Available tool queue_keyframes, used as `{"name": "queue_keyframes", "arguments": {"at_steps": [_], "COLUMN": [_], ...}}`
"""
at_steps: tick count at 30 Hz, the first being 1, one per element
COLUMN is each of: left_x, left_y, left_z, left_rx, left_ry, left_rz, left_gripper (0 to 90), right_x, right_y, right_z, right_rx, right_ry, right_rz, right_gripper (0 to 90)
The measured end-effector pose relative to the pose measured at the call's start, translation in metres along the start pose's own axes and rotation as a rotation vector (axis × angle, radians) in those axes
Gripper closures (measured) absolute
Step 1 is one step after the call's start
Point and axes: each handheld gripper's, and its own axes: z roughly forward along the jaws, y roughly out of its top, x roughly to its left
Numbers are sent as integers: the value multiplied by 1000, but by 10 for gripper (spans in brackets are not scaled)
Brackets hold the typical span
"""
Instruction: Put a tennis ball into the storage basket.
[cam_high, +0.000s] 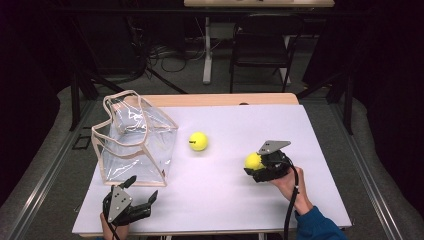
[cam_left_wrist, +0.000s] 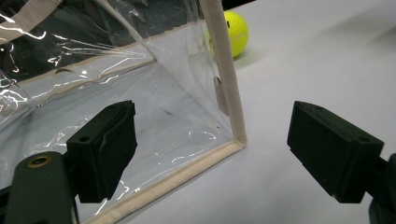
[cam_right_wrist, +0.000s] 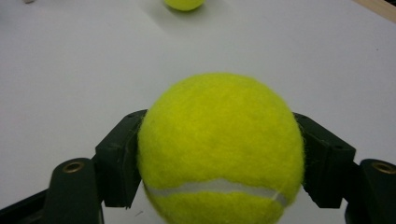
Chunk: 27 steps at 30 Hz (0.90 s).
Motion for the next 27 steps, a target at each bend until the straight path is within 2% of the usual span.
{"name": "queue_keyframes", "arguments": {"at_steps": [9,27], "left_x": [0,0], "left_y": [0,0], "left_z": [0,0], "left_rx": [-4,-4], "left_ry": [-1,-2], "left_rz": [0,1], "left_gripper": [159,159], "right_x": [4,9], "right_y": [5,16], "right_z": [-2,-2], "right_rx": [-29,-43], "right_ry": [10,18], "right_rz": [-10,-33], "right_gripper": [261,261]}}
